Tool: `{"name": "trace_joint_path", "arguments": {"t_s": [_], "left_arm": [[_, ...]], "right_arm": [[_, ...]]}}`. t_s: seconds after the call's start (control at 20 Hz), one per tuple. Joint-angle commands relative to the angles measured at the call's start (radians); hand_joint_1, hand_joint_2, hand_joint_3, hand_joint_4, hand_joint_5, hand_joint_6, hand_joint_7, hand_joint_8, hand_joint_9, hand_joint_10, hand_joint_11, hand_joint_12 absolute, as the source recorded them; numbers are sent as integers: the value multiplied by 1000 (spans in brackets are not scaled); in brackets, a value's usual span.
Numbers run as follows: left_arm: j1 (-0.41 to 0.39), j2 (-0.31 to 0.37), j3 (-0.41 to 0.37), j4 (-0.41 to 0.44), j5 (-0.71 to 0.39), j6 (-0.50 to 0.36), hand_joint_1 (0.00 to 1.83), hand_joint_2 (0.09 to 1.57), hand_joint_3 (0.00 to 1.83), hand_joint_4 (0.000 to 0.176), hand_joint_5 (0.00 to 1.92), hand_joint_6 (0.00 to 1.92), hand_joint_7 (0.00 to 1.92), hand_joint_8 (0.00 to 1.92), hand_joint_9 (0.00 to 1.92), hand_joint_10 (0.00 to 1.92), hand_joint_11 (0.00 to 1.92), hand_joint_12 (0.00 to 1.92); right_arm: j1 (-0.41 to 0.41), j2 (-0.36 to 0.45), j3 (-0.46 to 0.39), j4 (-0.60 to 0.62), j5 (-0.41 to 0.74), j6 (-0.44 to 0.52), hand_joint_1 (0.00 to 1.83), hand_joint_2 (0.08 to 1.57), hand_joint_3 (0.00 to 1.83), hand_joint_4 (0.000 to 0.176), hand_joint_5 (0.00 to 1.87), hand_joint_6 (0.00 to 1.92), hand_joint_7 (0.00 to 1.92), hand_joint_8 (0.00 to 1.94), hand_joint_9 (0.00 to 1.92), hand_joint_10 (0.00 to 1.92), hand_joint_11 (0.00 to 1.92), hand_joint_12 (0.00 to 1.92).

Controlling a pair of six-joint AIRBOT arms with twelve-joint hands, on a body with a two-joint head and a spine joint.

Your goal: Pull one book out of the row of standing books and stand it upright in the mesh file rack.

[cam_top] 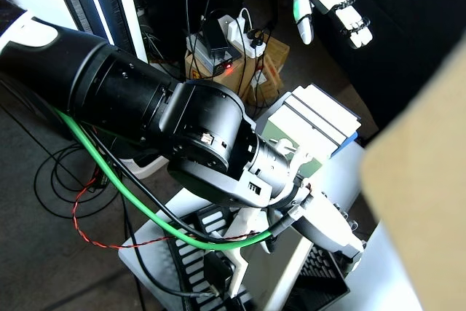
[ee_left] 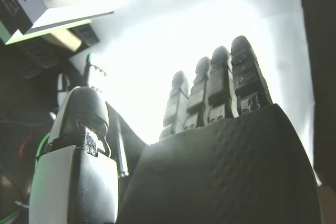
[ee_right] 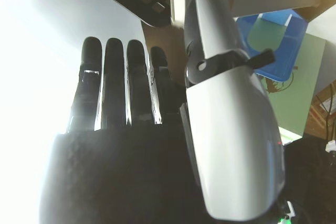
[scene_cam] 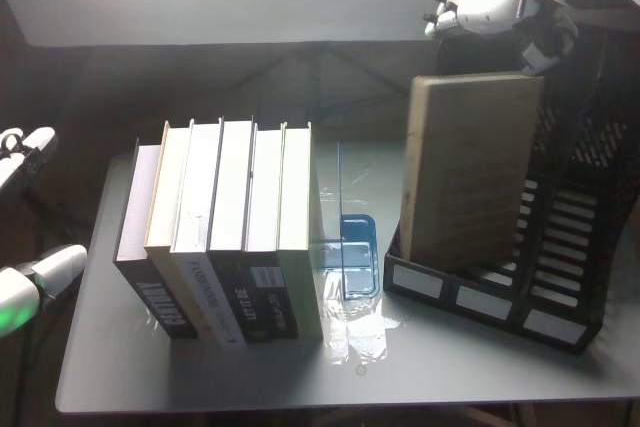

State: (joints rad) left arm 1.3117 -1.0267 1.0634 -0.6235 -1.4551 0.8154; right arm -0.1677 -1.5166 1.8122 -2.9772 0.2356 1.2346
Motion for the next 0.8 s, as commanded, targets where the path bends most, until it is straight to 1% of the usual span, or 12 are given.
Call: {"name": "trace_joint_path", "arguments": {"t_s": [0.0,0.1,0.2,0.25,0.3,0.4,0.45,0.5,0.6,0.65,0.7,0.75], "left_arm": [[-8,-2,7,-2,-123,-4,369,1273,0,101,0,0,0,0,0,0,0,0],[-8,-3,7,-2,-120,-6,401,1278,0,105,0,0,0,0,0,0,0,0],[-8,-6,6,-4,-117,-7,400,1274,0,108,0,0,0,0,0,0,0,0],[-8,-6,5,-5,-116,-7,402,1274,0,97,0,0,0,0,0,0,0,0],[-8,-6,5,-5,-115,-8,391,1270,0,100,0,0,0,0,0,0,0,0],[-8,-6,5,-4,-115,-9,406,1275,0,96,0,0,0,0,0,0,0,0],[-8,-6,4,-4,-114,-9,436,1273,0,85,0,0,0,0,0,0,0,0],[-8,-6,3,-5,-114,-9,436,1273,0,85,0,0,0,0,0,0,0,0],[-8,-6,1,-5,-115,-9,412,1275,0,92,0,0,0,0,0,0,0,0],[-8,-6,0,-5,-116,-11,412,1274,0,104,0,0,0,0,0,0,0,0],[-8,-6,-1,-5,-117,-13,412,1274,0,104,0,0,0,0,0,0,0,0],[-8,-5,-2,-5,-118,-14,420,1270,0,88,0,0,0,0,0,0,0,0]], "right_arm": [[2,17,-7,-35,-92,-3,1009,1081,0,0,46,2,53,0,74,63,0,363],[3,35,-37,-35,-92,-3,935,1039,0,0,0,0,0,0,2,3,0,32],[3,52,-62,-35,-94,-3,926,1033,0,0,0,0,0,0,0,0,0,6],[6,64,-78,-35,-97,-3,903,1027,0,14,0,0,0,0,0,0,11,7],[16,81,-103,-35,-100,-2,894,1024,0,38,0,0,0,0,0,0,5,2],[33,113,-150,-35,-108,4,884,1034,0,28,0,0,0,0,0,0,0,0],[41,137,-180,-35,-117,7,799,1058,9,43,0,0,0,0,0,0,0,0],[42,148,-194,-35,-122,8,799,1058,9,43,0,0,0,0,0,0,0,0],[42,182,-236,-35,-134,11,839,1037,0,0,0,0,0,0,0,0,0,0],[42,209,-275,-34,-148,11,842,1042,0,3,0,0,0,0,0,0,0,0],[42,226,-300,-25,-161,11,842,1042,0,3,0,0,0,0,0,0,0,0],[42,250,-335,-5,-183,11,759,1062,9,15,0,0,0,0,0,0,0,0]]}}
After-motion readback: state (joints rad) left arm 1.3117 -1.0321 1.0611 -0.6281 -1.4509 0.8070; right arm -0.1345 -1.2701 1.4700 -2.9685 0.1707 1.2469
